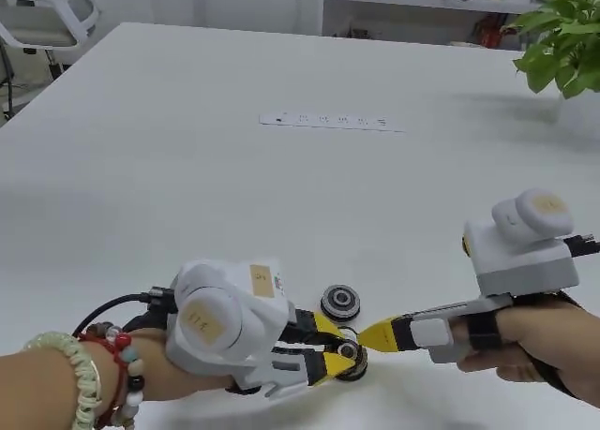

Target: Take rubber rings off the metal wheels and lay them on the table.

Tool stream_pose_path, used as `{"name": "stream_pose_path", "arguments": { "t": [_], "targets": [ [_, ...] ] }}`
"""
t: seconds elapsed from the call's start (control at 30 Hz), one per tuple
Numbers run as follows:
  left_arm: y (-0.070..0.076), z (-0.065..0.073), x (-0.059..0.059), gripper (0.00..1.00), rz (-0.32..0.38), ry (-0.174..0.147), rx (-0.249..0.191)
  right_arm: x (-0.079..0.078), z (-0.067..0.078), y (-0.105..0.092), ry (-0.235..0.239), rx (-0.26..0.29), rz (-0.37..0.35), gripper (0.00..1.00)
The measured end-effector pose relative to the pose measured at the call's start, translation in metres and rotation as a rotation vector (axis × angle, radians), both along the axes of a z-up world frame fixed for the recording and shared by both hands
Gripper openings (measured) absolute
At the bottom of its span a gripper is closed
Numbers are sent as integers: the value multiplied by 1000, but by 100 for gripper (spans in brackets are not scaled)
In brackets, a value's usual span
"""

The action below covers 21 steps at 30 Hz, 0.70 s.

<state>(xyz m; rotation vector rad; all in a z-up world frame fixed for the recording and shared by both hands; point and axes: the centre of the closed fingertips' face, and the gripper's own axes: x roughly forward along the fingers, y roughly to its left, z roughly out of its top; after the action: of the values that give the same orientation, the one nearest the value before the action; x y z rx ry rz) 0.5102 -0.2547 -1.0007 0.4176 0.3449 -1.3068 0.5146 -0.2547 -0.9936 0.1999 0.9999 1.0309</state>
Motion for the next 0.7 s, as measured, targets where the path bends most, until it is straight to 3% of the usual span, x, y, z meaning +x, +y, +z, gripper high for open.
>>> {"name": "stream_pose_path", "arguments": {
  "t": [0.27,0.4,0.53,0.63,0.7],
  "targets": [
    [0,2,1,14,0,4,32,-3,-5,-1,-2,-33,15,0],
    [2,11,1,15,-8,4,22,-3,-2,-2,-5,-35,15,0],
    [2,24,-6,24,-43,15,10,-2,4,-3,-7,-15,4,0],
    [4,32,-10,30,-68,5,12,-2,6,-3,-9,-10,5,0],
    [8,37,-14,33,-84,20,20,-3,6,-5,-19,-21,16,0]
  ]
}}
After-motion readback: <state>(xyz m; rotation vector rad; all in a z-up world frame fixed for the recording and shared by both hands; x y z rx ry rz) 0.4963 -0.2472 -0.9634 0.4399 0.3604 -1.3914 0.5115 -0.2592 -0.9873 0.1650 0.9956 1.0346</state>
